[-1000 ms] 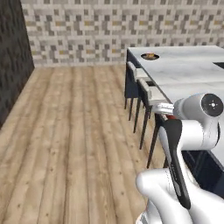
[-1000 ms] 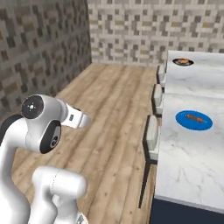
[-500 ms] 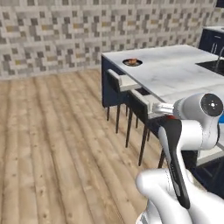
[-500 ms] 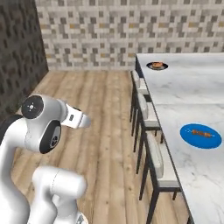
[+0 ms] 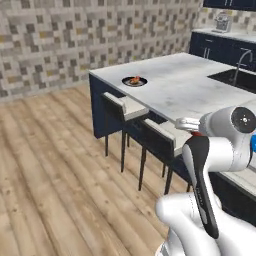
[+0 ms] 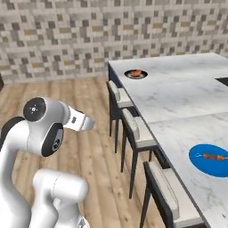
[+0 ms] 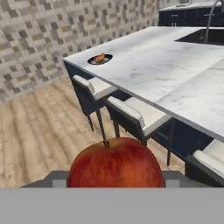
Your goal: Pick up the pear and apple from the fridge and place one fruit on each plate on the dining counter.
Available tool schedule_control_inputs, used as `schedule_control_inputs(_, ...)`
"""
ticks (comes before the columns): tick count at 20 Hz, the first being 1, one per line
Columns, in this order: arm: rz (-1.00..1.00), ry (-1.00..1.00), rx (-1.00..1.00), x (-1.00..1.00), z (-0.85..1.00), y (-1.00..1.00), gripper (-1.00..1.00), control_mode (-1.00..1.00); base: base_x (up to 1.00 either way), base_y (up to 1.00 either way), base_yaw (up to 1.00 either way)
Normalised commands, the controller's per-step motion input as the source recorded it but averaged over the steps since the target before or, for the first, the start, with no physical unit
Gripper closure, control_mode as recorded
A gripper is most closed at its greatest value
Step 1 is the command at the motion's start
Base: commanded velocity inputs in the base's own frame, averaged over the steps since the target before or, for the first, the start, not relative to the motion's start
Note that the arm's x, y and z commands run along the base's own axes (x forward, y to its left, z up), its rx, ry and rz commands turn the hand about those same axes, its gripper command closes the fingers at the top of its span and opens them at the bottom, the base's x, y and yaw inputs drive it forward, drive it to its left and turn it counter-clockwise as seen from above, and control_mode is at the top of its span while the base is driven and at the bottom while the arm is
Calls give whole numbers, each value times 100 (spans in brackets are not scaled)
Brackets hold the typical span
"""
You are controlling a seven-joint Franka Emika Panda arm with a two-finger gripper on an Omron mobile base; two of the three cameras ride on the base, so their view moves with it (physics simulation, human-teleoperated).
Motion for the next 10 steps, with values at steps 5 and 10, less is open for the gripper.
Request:
schedule_control_inputs(5,0,0,0,0,0,0,100,100,100,95,-41)
schedule_control_inputs(10,0,0,0,0,0,0,100,100,100,98,-44)
